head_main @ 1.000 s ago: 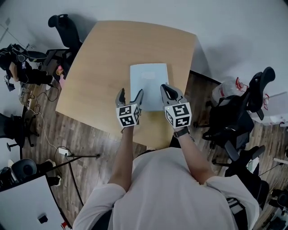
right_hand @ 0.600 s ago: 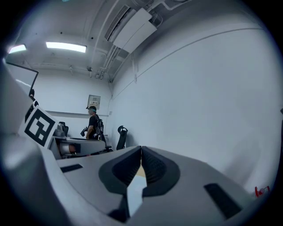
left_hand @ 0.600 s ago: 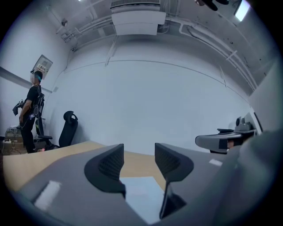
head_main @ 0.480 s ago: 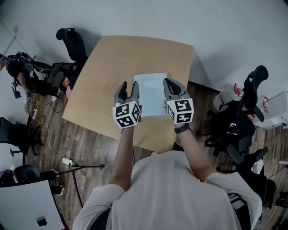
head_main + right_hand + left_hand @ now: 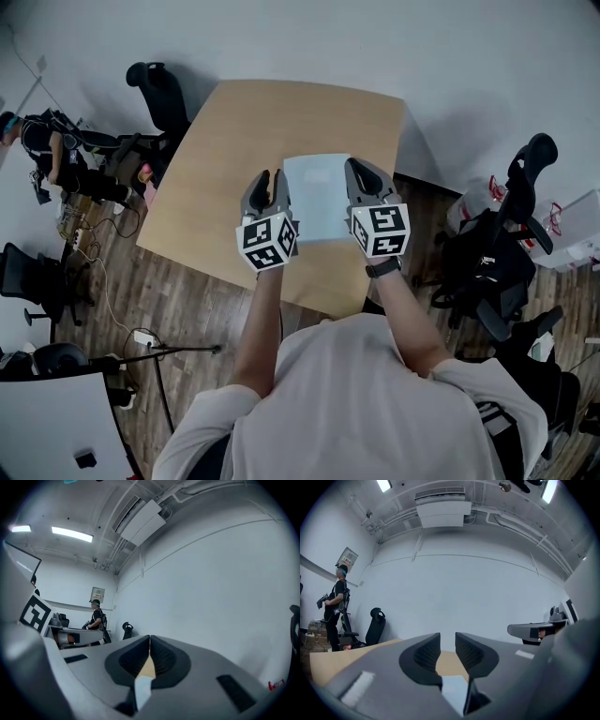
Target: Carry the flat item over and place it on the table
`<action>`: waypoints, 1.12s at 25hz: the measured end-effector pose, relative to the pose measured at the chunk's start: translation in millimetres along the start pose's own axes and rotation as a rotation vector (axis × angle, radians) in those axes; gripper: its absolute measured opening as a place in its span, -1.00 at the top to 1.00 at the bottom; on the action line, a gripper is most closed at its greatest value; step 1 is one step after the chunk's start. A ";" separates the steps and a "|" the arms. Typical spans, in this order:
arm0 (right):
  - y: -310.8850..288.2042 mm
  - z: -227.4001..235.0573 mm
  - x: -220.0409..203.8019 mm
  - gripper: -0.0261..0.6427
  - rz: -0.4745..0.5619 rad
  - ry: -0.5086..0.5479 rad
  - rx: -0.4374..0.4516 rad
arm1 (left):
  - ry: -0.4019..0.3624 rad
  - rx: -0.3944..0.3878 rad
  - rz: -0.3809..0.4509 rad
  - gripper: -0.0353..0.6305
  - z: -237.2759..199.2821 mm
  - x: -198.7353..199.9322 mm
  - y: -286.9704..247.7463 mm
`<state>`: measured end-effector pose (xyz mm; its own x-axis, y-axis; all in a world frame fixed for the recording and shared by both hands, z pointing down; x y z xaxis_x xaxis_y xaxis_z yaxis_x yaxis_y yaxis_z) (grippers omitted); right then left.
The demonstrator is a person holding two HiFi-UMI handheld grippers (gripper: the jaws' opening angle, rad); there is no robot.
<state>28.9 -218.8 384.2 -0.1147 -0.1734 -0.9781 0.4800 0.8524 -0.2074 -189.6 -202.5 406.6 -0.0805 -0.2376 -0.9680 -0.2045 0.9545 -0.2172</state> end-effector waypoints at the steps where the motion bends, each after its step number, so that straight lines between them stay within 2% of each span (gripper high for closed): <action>1: 1.3 -0.6 0.1 0.89 0.002 0.002 -0.001 | 0.000 0.007 0.016 0.59 0.6 1.8 2.4; 6: 7.9 -2.0 3.3 0.89 0.017 0.017 -0.011 | -0.024 0.023 0.061 0.67 5.9 9.2 12.5; 16: 19.9 -7.3 2.9 0.89 0.039 0.025 -0.018 | -0.058 0.025 0.067 0.79 14.1 9.6 23.5; 18: 22.0 -7.9 1.4 0.89 0.038 0.025 -0.018 | -0.060 0.015 0.069 0.86 16.5 9.7 25.7; 28: 22.3 -12.5 -1.0 0.89 0.029 0.039 -0.014 | -0.120 -0.019 0.066 0.86 22.1 9.1 28.6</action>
<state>28.8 -193.5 380.7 -0.1351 -0.1293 -0.9824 0.4716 0.8635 -0.1785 -174.7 -173.4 388.8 0.0226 -0.1497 -0.9885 -0.2208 0.9636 -0.1509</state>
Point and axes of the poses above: the fingertips, and each gripper's own axes: y backward along the fingers, z to its right, x out of its top, the point moved 9 cm from there along y, backward along the fingers, and after that the axes turned 11 degrees about -z, right-handed, at the moved point
